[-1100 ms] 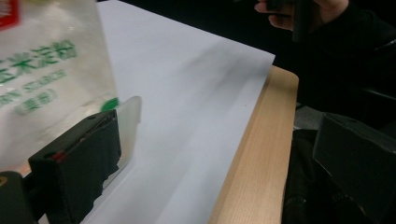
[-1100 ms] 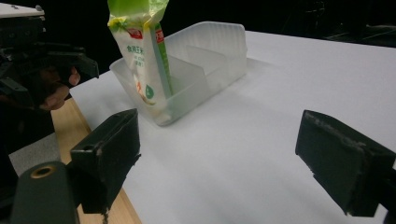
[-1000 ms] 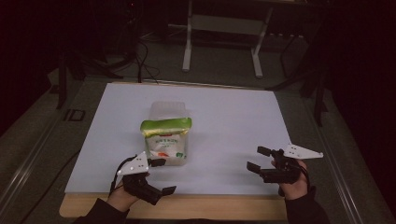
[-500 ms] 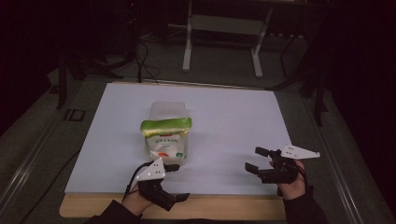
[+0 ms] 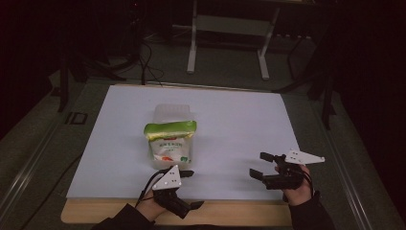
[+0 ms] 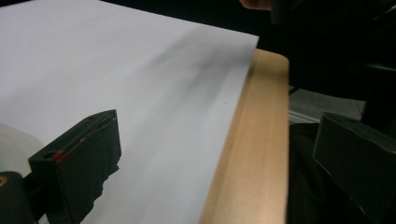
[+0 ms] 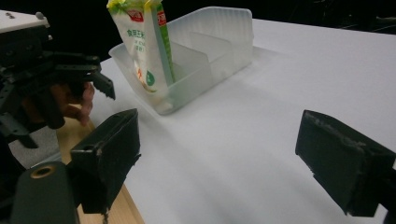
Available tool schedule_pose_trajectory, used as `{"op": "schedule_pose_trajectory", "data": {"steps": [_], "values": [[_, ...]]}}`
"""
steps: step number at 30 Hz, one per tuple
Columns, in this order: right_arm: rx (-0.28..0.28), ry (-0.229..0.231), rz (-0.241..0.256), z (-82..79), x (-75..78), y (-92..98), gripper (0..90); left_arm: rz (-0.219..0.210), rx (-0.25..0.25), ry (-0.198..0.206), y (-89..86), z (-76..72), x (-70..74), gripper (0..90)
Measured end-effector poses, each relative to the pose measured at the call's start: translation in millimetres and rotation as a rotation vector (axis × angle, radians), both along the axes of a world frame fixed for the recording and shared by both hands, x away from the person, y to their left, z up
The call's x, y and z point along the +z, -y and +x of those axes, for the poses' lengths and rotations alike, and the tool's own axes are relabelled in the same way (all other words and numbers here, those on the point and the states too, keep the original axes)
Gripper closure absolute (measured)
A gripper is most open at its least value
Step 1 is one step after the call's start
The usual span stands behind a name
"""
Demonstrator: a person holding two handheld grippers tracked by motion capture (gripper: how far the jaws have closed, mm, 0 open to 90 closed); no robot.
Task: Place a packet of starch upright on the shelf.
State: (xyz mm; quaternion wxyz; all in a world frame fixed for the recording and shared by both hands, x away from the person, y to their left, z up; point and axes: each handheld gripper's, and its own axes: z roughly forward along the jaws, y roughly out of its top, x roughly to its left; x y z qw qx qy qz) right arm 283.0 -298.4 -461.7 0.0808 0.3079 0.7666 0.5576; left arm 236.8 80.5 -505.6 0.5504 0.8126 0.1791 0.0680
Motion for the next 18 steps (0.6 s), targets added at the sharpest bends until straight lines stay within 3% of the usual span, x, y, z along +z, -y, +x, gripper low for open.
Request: {"op": "schedule_pose_trajectory", "data": {"steps": [18], "values": [[-0.001,-0.011,-0.013,2.3,-4.5,0.2,15.9,0.006,-0.018,0.001,-1.6,1.1,-6.2,1.4]]}}
